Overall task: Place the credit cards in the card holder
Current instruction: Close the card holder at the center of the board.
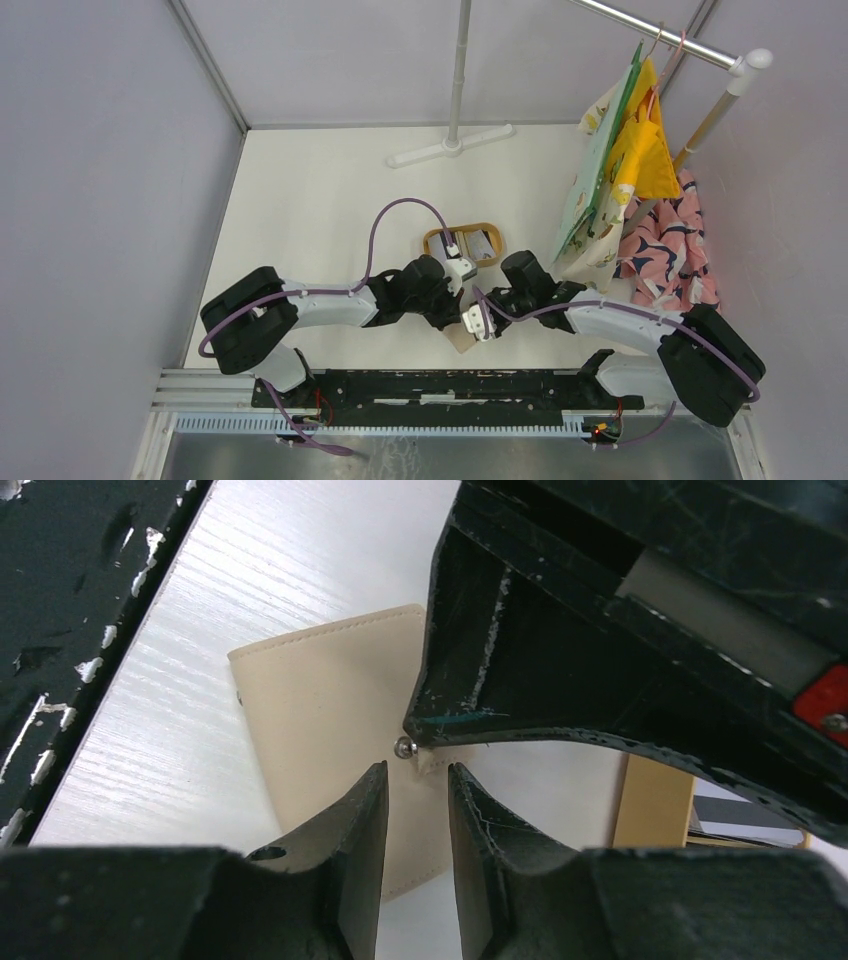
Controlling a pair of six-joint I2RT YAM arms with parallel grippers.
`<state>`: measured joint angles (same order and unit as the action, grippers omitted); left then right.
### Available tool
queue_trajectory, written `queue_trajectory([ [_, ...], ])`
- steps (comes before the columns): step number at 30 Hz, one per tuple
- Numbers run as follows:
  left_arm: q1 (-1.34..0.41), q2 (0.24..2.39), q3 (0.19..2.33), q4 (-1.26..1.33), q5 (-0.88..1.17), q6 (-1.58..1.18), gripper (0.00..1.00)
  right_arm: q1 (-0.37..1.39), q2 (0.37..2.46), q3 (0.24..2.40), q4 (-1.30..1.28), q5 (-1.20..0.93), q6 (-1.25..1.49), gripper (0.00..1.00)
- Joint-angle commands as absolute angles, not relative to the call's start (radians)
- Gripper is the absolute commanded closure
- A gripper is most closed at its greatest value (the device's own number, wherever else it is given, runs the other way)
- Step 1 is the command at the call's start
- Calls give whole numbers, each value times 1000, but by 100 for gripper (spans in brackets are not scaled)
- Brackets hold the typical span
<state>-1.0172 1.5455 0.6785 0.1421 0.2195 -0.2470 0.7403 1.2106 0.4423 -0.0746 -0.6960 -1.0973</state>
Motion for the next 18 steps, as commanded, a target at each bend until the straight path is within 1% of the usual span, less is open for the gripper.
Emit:
queue_trajectory([
  [1,-1021,1524,656,155,226,-201,98,758,1234,443,-42,-674,-1100,66],
  [14,-1021,1525,654,170,251,-204,98,789,1267,449,-19,-642,-1078,71],
  [18,-1022,1523,652,174,257,-205,98,799,1275,457,-18,-627,-1071,76],
])
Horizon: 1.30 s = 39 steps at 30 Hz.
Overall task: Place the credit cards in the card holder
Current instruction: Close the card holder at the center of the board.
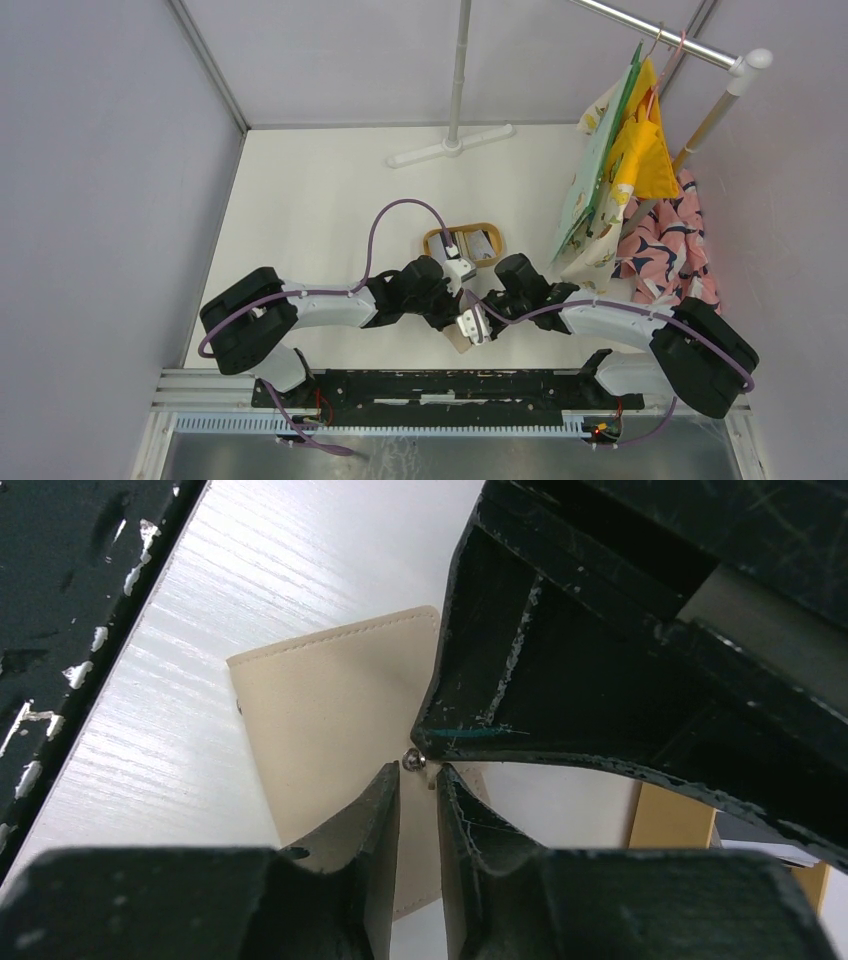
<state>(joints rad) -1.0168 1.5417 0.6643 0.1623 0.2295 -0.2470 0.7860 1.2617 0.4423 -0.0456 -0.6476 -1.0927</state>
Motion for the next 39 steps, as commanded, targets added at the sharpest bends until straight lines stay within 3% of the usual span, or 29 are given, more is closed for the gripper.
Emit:
queue_trajectory([
  [1,-1021,1526,652,176,260,-207,98,801,1275,457,-18,-625,-1071,77],
  [10,-1021,1532,652,181,256,-214,96,801,1274,465,-45,-616,-1098,95],
  [12,-1020,1527,651,181,248,-218,90,802,1273,468,-56,-617,-1111,99],
  [17,-1022,1488,636,189,201,-245,62,801,1261,468,-72,-597,-1132,100],
  [21,-1021,1429,605,196,156,-277,54,801,1261,468,-73,-592,-1135,100],
  [24,-1020,1382,589,184,112,-311,54,801,1263,469,-76,-591,-1136,100],
  [32,-1022,1255,503,259,107,-448,71,801,1250,478,-91,-592,-1131,100],
  [39,-1023,1279,446,390,125,-556,81,793,1235,485,-110,-596,-1134,100],
])
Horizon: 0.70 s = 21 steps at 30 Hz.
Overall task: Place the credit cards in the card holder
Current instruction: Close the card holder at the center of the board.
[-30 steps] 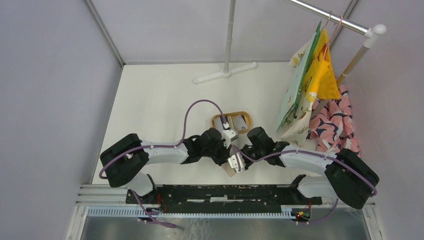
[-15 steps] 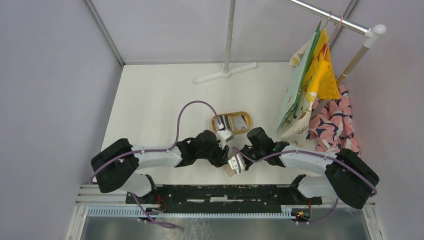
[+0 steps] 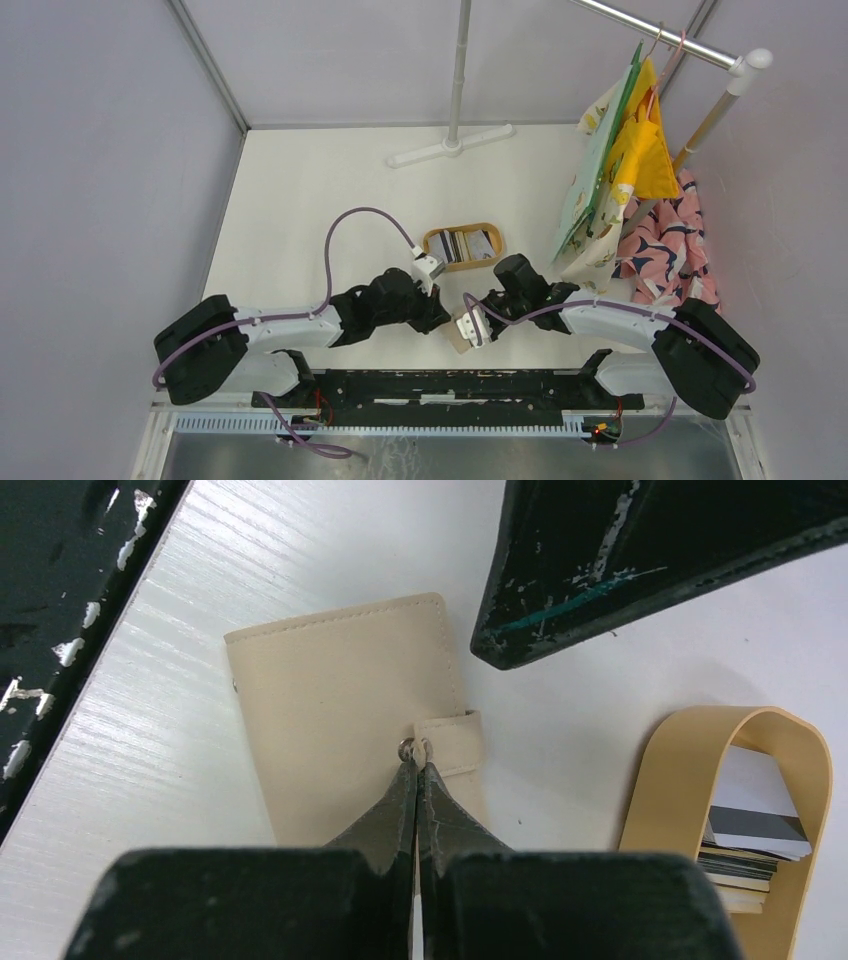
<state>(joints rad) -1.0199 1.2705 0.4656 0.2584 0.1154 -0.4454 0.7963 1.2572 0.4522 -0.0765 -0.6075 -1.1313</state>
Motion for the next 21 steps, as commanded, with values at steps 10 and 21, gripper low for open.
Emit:
queue_trajectory([
  [10,-1059,1423,487,456,129,-621,89,793,1245,490,-126,-603,-1141,100],
  [21,-1060,1512,528,346,75,-630,98,793,1238,492,-182,-623,-1213,100],
])
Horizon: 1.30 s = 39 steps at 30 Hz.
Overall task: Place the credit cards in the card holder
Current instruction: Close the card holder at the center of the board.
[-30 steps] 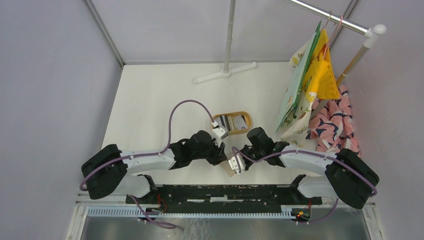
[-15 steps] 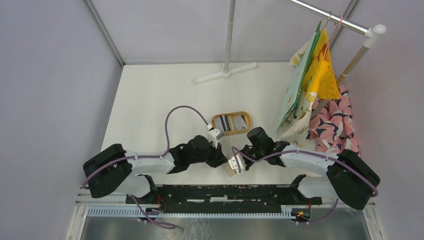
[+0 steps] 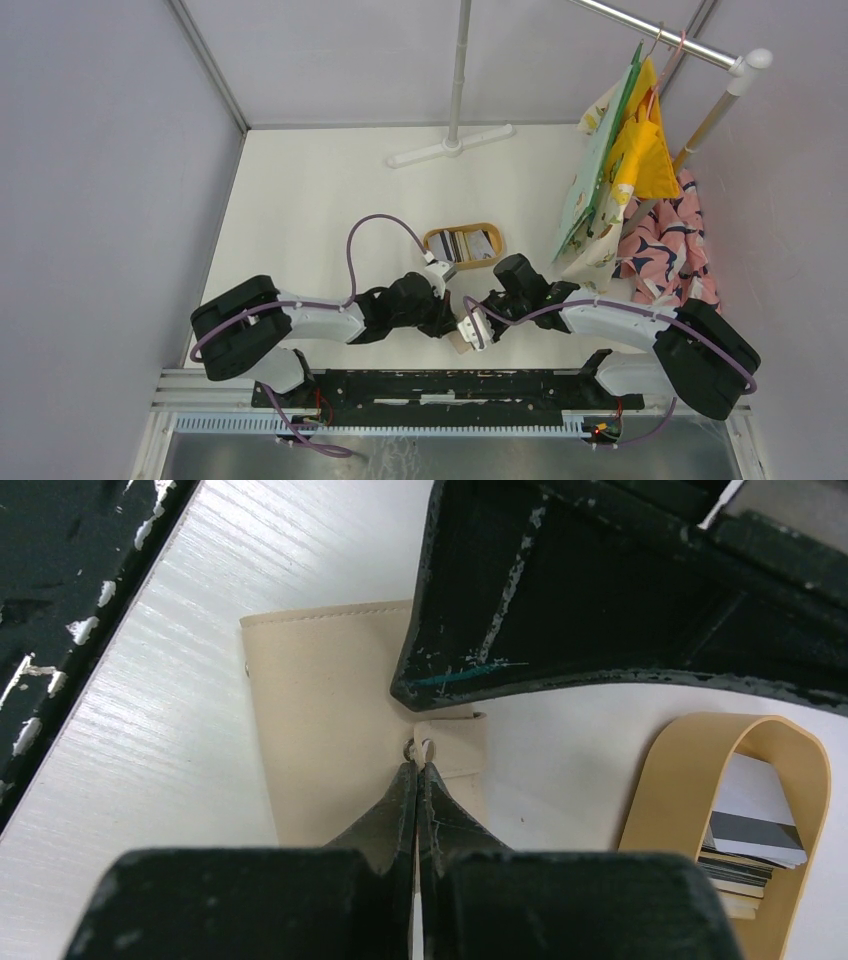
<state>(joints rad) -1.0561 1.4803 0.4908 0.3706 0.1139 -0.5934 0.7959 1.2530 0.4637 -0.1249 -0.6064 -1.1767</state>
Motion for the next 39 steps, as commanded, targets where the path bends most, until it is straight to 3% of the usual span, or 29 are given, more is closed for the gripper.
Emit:
queue_trajectory([
  [1,-1059,1515,531,335,67,-632,98,795,1237,493,-186,-623,-1221,100],
  [27,-1056,1370,543,264,-1,-644,98,911,1243,486,-289,-473,-1396,100],
  [39,-1053,1506,606,377,51,-676,98,935,1247,485,-285,-428,-1394,100],
])
